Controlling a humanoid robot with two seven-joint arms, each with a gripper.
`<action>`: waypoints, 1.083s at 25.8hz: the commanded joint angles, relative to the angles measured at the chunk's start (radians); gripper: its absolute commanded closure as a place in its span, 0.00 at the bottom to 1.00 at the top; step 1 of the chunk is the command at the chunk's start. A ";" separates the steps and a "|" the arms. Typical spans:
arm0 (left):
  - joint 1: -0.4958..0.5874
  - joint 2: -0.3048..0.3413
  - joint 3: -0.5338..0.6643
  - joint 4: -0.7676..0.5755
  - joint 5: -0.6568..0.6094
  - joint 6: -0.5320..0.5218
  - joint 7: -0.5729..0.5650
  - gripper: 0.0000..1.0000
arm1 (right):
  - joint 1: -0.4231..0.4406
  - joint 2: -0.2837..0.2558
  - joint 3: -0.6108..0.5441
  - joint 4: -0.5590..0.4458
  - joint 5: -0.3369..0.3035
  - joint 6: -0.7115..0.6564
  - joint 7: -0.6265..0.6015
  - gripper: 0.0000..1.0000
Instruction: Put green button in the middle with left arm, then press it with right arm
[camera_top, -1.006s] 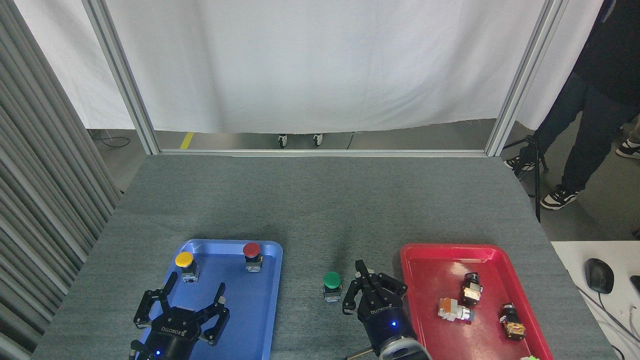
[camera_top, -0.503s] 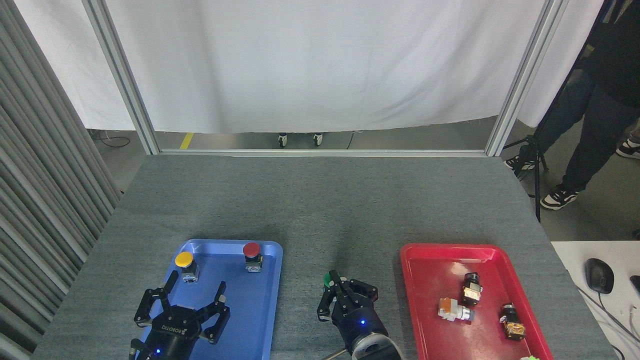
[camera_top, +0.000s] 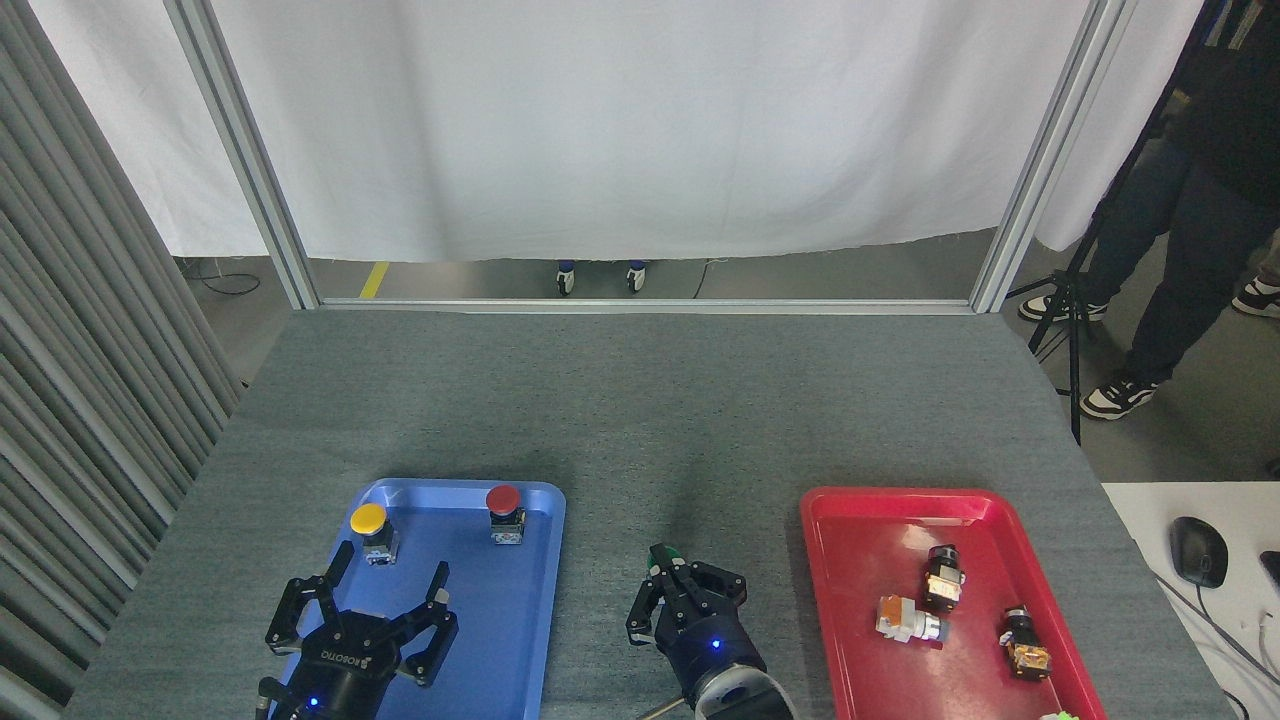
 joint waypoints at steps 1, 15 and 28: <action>0.002 0.000 0.002 0.001 0.004 0.002 0.000 0.00 | 0.001 0.002 0.000 0.001 0.001 0.002 0.012 1.00; 0.011 0.000 0.002 -0.002 0.011 -0.012 -0.011 0.00 | -0.011 0.018 -0.017 -0.143 -0.015 0.015 -0.002 1.00; 0.019 -0.009 0.046 -0.038 0.117 0.005 -0.002 0.00 | 0.021 -0.068 -0.301 -0.266 -0.056 -0.073 -0.048 0.00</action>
